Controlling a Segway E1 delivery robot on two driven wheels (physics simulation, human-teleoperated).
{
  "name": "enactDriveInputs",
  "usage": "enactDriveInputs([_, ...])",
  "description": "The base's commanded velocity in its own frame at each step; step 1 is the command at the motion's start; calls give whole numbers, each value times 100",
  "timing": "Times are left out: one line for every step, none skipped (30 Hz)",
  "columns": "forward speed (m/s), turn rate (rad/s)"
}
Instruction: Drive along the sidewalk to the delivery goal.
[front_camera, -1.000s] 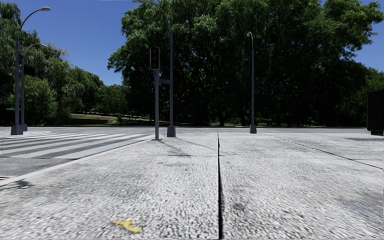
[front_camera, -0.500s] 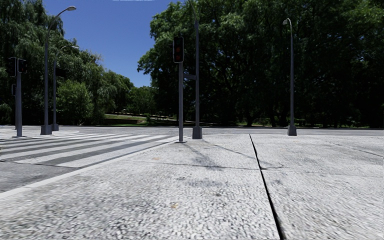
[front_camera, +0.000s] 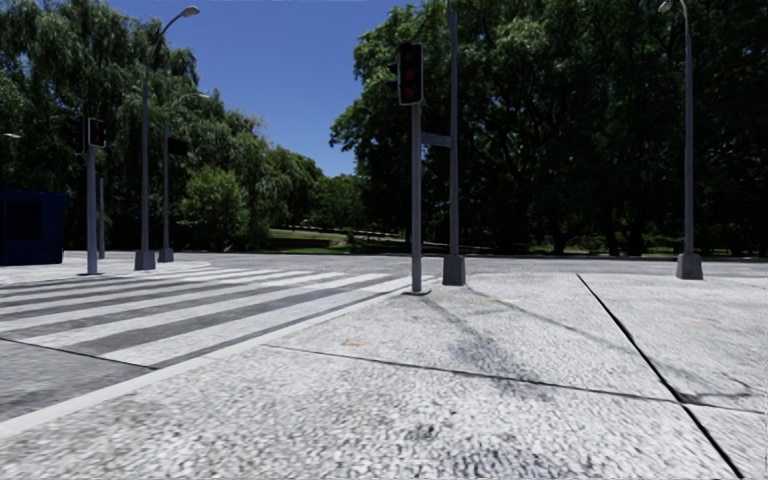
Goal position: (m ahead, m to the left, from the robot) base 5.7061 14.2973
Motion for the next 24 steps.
enactDriveInputs([200, 40])
enactDriveInputs([200, 40])
enactDriveInputs([200, 40])
enactDriveInputs([200, 40])
enactDriveInputs([200, 40])
enactDriveInputs([200, 40])
enactDriveInputs([200, 40])
enactDriveInputs([200, 40])
enactDriveInputs([200, 40])
enactDriveInputs([200, 40])
enactDriveInputs([200, 40])
enactDriveInputs([200, 40])
enactDriveInputs([200, 40])
enactDriveInputs([200, 40])
enactDriveInputs([200, 40])
enactDriveInputs([200, 40])
enactDriveInputs([200, 40])
enactDriveInputs([200, 41])
enactDriveInputs([200, 41])
enactDriveInputs([200, 41])
enactDriveInputs([200, 41])
enactDriveInputs([200, 41])
enactDriveInputs([200, 41])
enactDriveInputs([200, 41])
